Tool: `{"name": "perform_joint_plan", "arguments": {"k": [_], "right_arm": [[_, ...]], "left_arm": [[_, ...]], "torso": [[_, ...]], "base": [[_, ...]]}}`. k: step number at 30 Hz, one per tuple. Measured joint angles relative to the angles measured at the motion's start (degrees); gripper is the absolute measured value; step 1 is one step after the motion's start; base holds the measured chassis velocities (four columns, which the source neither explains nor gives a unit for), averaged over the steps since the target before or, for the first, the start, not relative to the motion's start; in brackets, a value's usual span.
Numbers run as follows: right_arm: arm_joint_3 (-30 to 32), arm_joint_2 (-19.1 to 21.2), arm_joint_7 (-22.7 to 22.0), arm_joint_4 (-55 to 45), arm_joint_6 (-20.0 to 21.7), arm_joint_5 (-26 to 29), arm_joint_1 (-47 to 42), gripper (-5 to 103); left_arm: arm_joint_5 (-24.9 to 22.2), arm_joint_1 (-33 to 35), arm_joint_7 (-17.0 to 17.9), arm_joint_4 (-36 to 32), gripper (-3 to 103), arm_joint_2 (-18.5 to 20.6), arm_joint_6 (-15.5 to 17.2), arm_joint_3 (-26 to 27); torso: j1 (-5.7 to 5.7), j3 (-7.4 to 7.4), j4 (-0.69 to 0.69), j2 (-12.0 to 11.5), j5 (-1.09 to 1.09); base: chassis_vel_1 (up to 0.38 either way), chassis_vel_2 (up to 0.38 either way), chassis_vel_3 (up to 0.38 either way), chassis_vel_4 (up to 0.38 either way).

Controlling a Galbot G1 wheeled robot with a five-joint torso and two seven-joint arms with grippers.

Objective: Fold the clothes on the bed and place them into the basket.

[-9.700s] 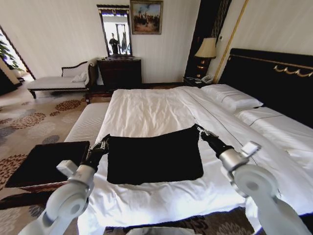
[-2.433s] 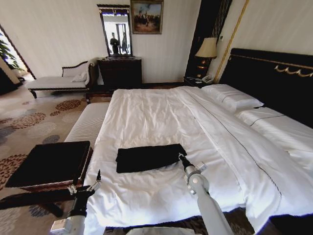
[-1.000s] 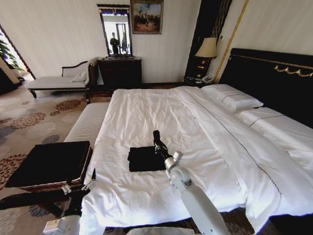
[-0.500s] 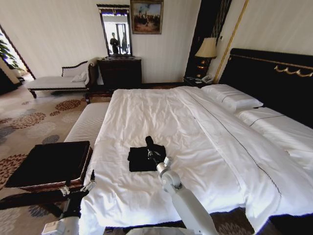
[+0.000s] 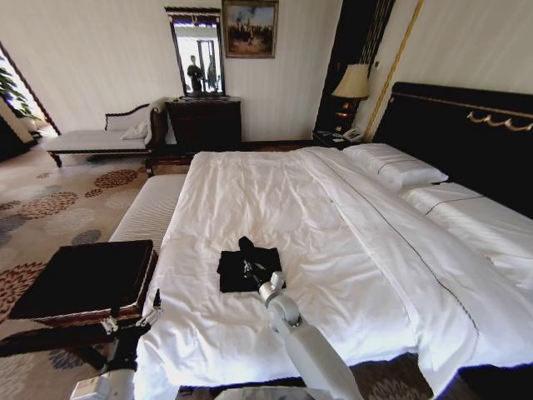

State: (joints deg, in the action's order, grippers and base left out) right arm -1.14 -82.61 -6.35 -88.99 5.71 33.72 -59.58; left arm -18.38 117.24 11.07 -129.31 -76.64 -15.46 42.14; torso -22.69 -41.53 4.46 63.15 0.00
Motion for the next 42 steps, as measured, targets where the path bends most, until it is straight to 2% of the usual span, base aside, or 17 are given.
{"name": "perform_joint_plan", "arguments": {"k": [6,9,11,12,15,18,20,24,27,30,34,39,42], "right_arm": [[-1.33,0.47,0.22,1.57,-0.11,-0.82,0.29,0],[-1.63,0.50,0.67,1.88,-0.12,-1.09,0.39,13],[-1.79,0.49,0.86,1.86,-0.13,-1.26,0.36,13],[-2.05,0.50,1.14,1.37,-0.17,-1.48,0.13,25],[-2.86,0.79,1.71,0.10,-0.40,-1.79,-0.18,30],[-4.62,1.99,2.84,-1.07,-0.55,-2.01,-0.54,46],[-5.19,2.44,3.16,-1.37,-0.58,-2.17,-0.77,46],[-6.89,3.97,4.23,-4.44,-0.71,-2.59,-2.54,68],[-6.91,4.16,4.61,-6.57,-0.73,-2.41,-3.43,74],[-4.60,3.65,4.19,-8.68,-0.84,-1.75,-4.67,90],[0.40,3.50,2.83,-9.44,-1.32,-1.23,-5.89,98],[6.33,4.63,0.94,-11.95,-1.04,1.88,-7.46,100],[9.84,6.26,-0.86,-14.72,0.28,6.50,-10.11,100]], "left_arm": [[-0.01,-0.07,-0.01,0.03,100,-0.05,-0.06,-0.11],[-0.07,-0.16,-0.03,0.10,100,-0.02,-0.08,-0.03],[-0.09,-0.17,-0.04,0.11,100,0.01,-0.08,0.00],[-0.10,-0.15,-0.04,0.12,100,0.06,-0.08,0.04],[-0.11,-0.15,-0.05,0.11,100,0.14,-0.09,0.07],[-0.07,-0.31,-0.06,0.11,100,0.23,-0.08,-0.01],[-0.04,-0.40,-0.06,0.10,100,0.25,-0.08,-0.10],[-0.10,-0.83,-0.06,0.08,100,0.40,0.02,-0.13],[-0.24,-0.98,-0.06,0.34,100,0.56,0.06,-0.14],[-0.13,-1.33,-0.05,0.91,100,0.69,0.25,-1.37],[0.17,-2.59,0.42,1.68,100,0.66,1.07,-4.17],[-0.95,-4.62,0.70,2.35,100,1.70,3.37,-7.70],[-2.63,-7.12,1.28,3.54,100,4.11,5.78,-9.90]], "torso": [[-0.01,0.00,0.00,0.00,0.00],[-0.01,0.00,0.00,0.00,0.00],[-0.01,0.00,0.00,0.00,0.00],[-0.01,0.00,0.00,0.00,0.00],[-0.01,0.00,-0.01,0.00,0.00],[-0.01,0.00,0.00,0.00,0.00],[-0.01,0.00,-0.01,-0.01,0.00],[-0.01,0.00,0.01,-0.01,0.00],[-0.01,0.00,0.00,-0.01,0.00],[0.00,0.00,-0.01,-0.01,0.01],[-0.01,0.00,0.00,-0.01,0.01],[-0.01,0.00,0.00,-0.01,0.01],[-0.01,0.00,-0.01,-0.01,0.02]], "base": [[0.000,0.000,0.000,0.000],[0.000,0.000,0.000,0.000],[0.000,0.000,0.000,0.000],[0.000,0.000,0.000,0.000],[0.000,0.000,0.000,0.000],[0.000,0.000,0.000,0.000],[0.000,0.000,0.000,0.000],[0.000,0.000,0.000,0.000],[0.000,0.000,0.000,0.000],[0.000,0.000,0.000,0.000],[0.000,0.000,0.000,0.000],[0.000,0.000,0.000,0.000],[0.000,0.000,0.000,0.000]]}}
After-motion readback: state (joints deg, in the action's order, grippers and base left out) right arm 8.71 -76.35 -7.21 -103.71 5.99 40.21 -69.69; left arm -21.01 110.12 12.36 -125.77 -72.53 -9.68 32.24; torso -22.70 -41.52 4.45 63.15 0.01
